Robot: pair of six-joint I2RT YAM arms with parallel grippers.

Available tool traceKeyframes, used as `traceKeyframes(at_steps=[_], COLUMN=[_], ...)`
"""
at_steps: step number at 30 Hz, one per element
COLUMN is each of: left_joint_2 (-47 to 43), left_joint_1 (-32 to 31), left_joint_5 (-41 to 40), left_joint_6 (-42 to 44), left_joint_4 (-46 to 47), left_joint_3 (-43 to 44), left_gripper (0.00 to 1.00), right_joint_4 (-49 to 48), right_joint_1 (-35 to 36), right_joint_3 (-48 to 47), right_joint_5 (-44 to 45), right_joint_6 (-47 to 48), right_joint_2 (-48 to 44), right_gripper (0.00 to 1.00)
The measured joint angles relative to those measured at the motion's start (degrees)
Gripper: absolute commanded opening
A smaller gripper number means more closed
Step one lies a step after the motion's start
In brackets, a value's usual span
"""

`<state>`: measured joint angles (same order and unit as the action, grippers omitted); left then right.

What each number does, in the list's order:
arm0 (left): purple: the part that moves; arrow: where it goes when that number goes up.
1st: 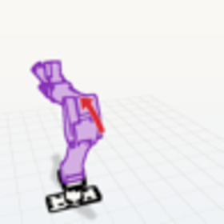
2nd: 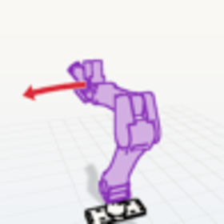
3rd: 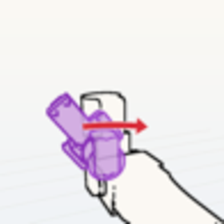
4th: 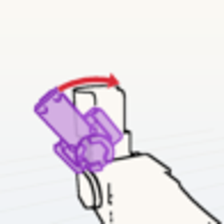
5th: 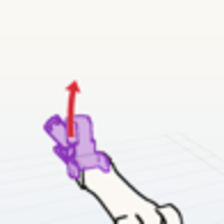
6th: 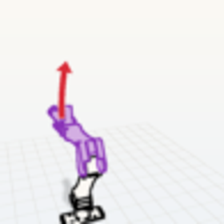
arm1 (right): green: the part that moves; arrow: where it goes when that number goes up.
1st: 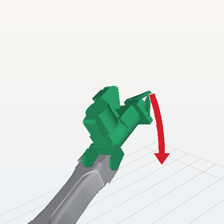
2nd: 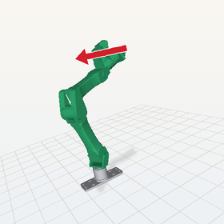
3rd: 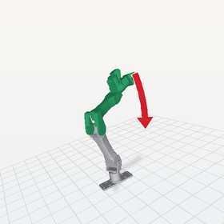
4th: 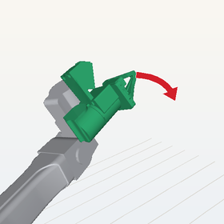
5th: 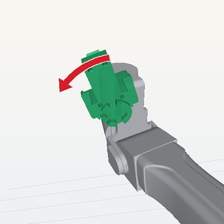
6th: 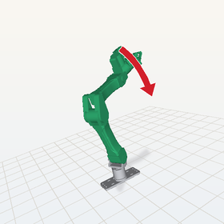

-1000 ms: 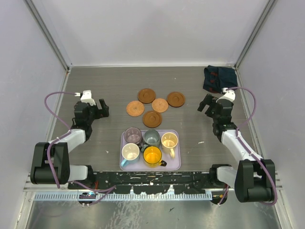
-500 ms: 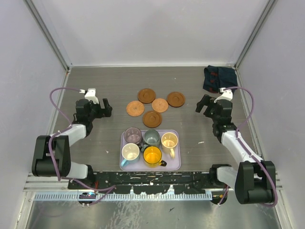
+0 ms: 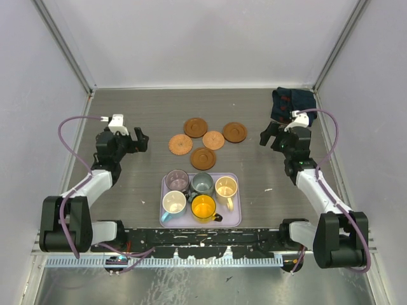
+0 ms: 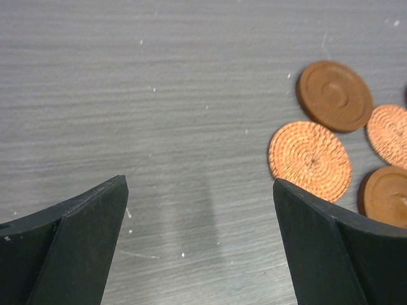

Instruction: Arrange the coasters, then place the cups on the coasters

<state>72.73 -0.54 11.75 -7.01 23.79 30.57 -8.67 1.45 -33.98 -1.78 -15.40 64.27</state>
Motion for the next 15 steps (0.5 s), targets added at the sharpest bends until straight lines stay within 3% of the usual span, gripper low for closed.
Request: traceKeyframes(at_steps=[13, 15], left_joint_2=[0.0, 0.9], left_joint_1=[-3.4, -4.3], left_joint_5=[5.0, 5.1], left_joint_6=[-4.2, -4.1], left_joint_4=[4.7, 5.4], left_joint_3=[0.0, 0.0], left_gripper=[1.0, 0.99], right_joint_4=[1.6, 1.5], right_joint_1=[0.0, 0.0], right_joint_3=[-2.7, -2.8], right_joint_5=[-8.4, -9.3], right_joint_6=[-2.3, -3.0], right_joint_2=[6.7, 6.7], right_gripper=[1.0, 0.94])
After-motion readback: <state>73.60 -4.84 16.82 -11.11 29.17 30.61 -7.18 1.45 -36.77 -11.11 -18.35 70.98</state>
